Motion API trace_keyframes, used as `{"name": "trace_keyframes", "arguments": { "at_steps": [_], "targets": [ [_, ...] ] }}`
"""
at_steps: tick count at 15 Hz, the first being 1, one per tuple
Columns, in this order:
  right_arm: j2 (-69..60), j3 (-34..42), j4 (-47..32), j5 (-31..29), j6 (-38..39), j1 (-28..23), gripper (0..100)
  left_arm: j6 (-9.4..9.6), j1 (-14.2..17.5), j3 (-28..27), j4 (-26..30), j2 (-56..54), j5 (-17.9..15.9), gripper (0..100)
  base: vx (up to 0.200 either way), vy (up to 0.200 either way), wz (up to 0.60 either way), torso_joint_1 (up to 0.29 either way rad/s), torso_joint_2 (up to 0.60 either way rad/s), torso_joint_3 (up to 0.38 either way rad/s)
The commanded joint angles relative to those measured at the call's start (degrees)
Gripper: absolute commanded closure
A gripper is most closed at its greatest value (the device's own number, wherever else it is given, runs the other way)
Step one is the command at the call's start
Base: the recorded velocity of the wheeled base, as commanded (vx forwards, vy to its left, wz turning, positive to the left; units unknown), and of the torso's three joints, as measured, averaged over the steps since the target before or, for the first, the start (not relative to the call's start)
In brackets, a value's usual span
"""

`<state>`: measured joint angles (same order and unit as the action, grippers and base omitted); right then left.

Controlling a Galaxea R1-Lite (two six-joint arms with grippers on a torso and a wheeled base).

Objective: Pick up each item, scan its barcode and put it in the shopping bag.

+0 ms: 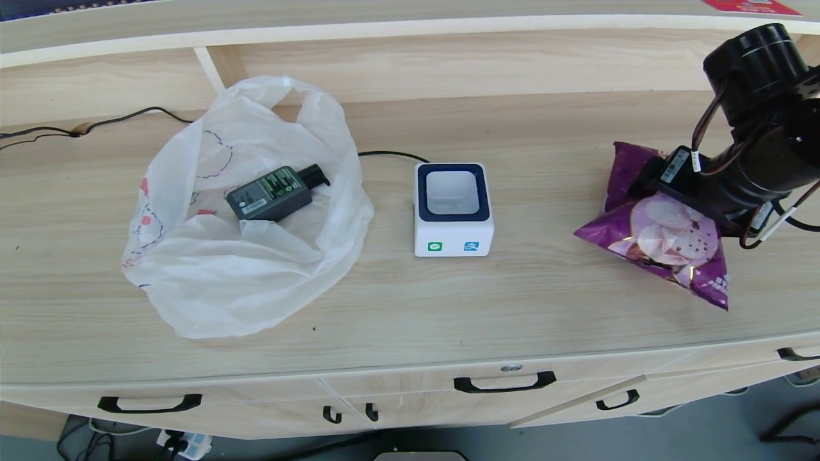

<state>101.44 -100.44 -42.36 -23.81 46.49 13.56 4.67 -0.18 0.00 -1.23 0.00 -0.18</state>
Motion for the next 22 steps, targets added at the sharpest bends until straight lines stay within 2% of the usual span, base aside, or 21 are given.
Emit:
{"name": "trace_keyframes", "arguments": {
  "at_steps": [1, 2, 3, 8, 11, 14, 20, 22],
  "targets": [
    [0.3, 0.2, -0.1, -0.1, 0.3, 0.1, 0, -0.01, 0.0, 0.0, 0.0, 0.0, 0.0, 0, 0.000, 0.000, 0.00, 0.000, 0.00, 0.000],
    [0.2, 0.8, 0.0, -0.3, 0.3, 0.1, 0, -0.01, 0.0, 0.0, 0.0, 0.0, 0.0, 0, 0.000, 0.000, 0.00, 0.000, 0.00, 0.000],
    [0.2, 1.0, 0.1, -0.3, 0.3, -0.1, 100, -0.01, 0.0, 0.0, 0.0, 0.0, 0.0, 0, 0.000, 0.000, 0.00, 0.000, 0.00, 0.000],
    [-0.5, 1.2, 0.9, -0.4, 0.3, 0.2, 100, -0.01, 0.0, 0.0, 0.0, 0.1, 0.0, 0, 0.000, 0.000, 0.00, 0.000, 0.00, 0.000],
    [-3.8, 4.0, 1.0, -0.4, 0.2, 0.9, 100, -0.01, 0.0, 0.0, 0.0, 0.0, 0.0, 0, 0.000, 0.000, 0.00, 0.000, 0.00, 0.000],
    [-8.3, 7.2, 2.9, -1.5, -0.6, 3.5, 100, -0.01, 0.0, 0.0, 0.0, 0.0, 0.0, 0, 0.000, 0.000, 0.00, 0.000, 0.00, 0.000],
    [-13.6, 8.4, 7.7, -3.0, -3.2, 7.5, 100, -0.01, 0.0, 0.0, 0.0, 0.0, 0.0, 0, 0.000, 0.000, 0.00, 0.000, 0.00, 0.000],
    [-16.4, 9.1, 13.6, -2.6, -2.9, 12.3, 100, -0.01, 0.0, 0.0, 0.0, 0.0, 0.0, 0, 0.000, 0.000, 0.00, 0.000, 0.00, 0.000]
  ]
}}
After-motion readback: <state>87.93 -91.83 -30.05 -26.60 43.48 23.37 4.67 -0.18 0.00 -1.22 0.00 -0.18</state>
